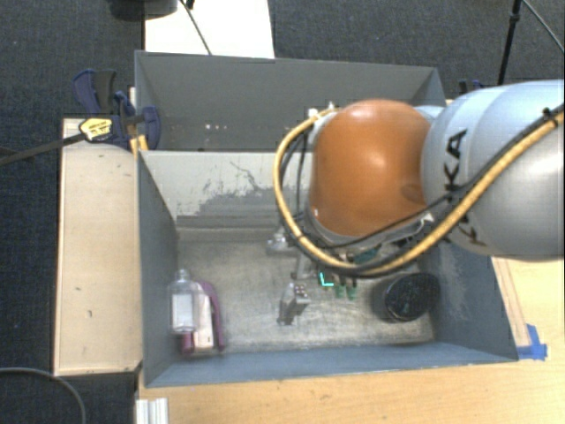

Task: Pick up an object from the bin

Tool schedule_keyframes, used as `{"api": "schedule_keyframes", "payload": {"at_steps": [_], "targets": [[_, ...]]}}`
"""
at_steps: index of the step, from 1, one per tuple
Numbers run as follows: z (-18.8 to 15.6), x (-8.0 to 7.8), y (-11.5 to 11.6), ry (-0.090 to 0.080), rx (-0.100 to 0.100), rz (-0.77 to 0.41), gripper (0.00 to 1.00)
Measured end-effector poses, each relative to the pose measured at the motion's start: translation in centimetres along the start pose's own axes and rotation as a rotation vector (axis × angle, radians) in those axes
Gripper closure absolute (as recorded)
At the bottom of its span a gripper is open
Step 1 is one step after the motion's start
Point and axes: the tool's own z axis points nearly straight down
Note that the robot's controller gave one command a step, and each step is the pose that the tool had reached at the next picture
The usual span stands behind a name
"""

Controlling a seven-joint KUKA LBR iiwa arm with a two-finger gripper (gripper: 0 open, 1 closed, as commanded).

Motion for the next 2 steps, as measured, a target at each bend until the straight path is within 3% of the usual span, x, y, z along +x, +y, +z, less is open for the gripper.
{"api": "schedule_keyframes", "payload": {"at_steps": [1, 2], "targets": [[7.2, -0.1, -12.7, -0.003, 0.003, -0.122, 0.00], [12.3, -2.4, -17.8, -0.004, 0.002, -0.316, 0.00]]}}
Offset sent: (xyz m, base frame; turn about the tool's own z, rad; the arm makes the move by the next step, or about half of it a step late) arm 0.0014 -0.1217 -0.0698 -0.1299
